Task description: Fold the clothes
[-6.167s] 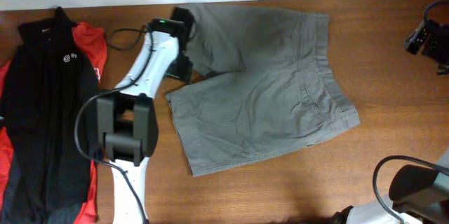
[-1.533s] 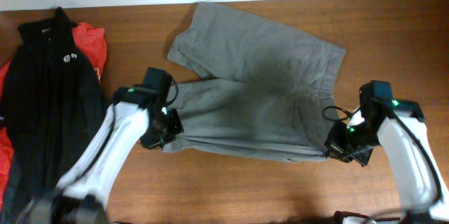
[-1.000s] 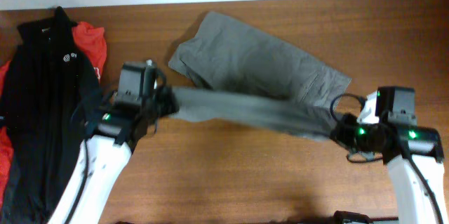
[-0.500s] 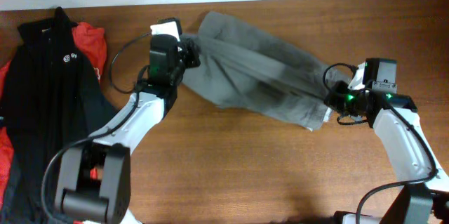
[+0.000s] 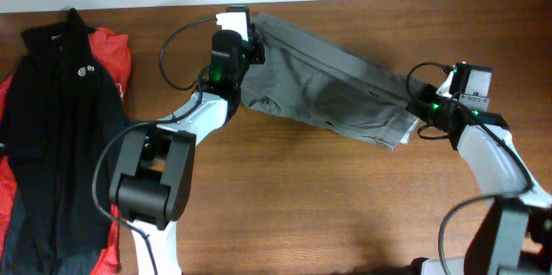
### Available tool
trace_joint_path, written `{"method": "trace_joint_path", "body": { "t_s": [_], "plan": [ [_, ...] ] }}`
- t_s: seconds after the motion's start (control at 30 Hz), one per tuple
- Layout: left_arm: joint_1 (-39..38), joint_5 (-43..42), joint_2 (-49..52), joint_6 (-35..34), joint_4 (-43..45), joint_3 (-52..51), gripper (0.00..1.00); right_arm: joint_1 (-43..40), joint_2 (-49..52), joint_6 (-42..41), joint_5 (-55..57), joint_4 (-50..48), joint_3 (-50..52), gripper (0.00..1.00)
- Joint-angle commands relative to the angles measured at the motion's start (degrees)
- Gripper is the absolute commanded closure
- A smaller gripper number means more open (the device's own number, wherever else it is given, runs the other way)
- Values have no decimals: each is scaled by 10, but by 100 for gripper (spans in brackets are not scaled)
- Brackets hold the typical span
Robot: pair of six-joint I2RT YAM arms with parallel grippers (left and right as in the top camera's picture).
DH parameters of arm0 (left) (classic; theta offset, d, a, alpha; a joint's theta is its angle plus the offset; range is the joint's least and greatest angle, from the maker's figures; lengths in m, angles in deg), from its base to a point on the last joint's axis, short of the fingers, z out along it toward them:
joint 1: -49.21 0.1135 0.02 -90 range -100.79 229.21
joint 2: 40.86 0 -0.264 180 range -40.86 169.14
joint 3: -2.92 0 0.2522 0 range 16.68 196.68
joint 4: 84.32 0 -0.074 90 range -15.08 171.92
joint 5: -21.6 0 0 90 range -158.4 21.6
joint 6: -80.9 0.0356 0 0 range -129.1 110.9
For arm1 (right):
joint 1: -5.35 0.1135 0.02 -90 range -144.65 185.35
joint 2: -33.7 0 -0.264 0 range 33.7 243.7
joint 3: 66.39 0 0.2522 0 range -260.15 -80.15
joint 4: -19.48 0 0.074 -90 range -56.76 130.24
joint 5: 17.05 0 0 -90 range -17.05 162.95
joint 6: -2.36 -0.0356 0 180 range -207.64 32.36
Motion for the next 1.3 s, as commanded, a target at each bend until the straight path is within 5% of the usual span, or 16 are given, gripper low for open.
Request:
{"method": "trace_joint_path", "body": {
  "t_s": [0.0,0.03,0.07,0.13,0.17,0.3,0.4,0.53,0.67,0.9,1.1,1.27],
  "plan": [
    [13,44,39,16,7,61,60,-14,49,-6,50,-24,0,96],
    [13,44,45,16,7,68,24,-14,61,-6,50,-37,0,89],
    [14,44,49,16,7,73,1,-14,72,-6,50,-49,0,65],
    [14,44,50,16,6,75,1,-14,81,-5,50,-62,0,23],
    [14,44,50,16,0,75,1,-14,81,-5,50,-67,0,12],
    [14,37,49,16,-51,76,1,-14,67,-5,47,-25,-35,8],
    [14,-14,49,16,-116,84,1,-14,56,18,32,34,-76,14],
    [14,-80,49,35,-189,96,1,-12,54,66,8,136,-145,36],
    [14,-171,47,61,-258,109,1,-9,54,126,-54,205,-197,83],
    [20,-186,47,61,-333,109,3,56,78,148,-68,223,-197,94],
    [30,-127,47,69,-410,109,60,129,115,148,-67,177,-197,94],
    [28,-95,47,69,-435,109,86,146,151,137,-74,126,-197,96]
  ]
}}
